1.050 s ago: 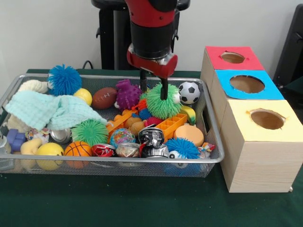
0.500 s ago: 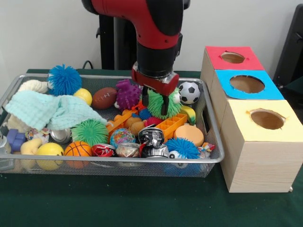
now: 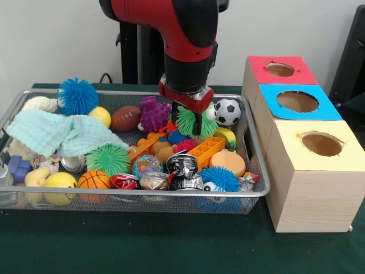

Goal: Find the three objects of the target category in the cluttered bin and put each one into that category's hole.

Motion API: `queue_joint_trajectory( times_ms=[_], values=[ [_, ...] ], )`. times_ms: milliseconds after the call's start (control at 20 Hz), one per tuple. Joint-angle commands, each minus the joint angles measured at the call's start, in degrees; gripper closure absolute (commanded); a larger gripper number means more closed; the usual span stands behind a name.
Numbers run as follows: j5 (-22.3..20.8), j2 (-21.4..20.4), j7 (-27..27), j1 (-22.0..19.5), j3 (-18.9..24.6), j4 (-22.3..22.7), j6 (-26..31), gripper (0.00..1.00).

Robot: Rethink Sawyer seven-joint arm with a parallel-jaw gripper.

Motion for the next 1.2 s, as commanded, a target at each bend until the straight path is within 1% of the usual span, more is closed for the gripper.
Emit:
queue_joint_trajectory(
  times_ms=[50,250,500,600,650,800,900,1050,1200],
  values=[
    [1.67,2.09,8.96,-0.49,2.27,5.59,4.88,0.0],
    [1.84,3.1,7.34,-2.5,3.93,5.74,4.47,0.0],
    [2.59,2.25,6.64,-3.37,6.05,6.44,5.52,0.0],
    [1.74,2.5,4.93,-4.31,7.2,6.1,5.04,0.0],
    [1.33,2.72,4.16,-5.3,8.16,5.94,4.92,1.0],
    [1.0,3.21,3.97,-5.23,7.53,4.57,7.31,1.0],
    [1.37,3.61,4.53,-5.72,7.71,4.4,7.59,1.0],
    [1.18,4.14,3.8,-6.52,8.57,3.44,8.16,1.0],
    [0.66,3.9,2.66,-7.07,9.15,2.12,10.4,1.0]
  ],
)
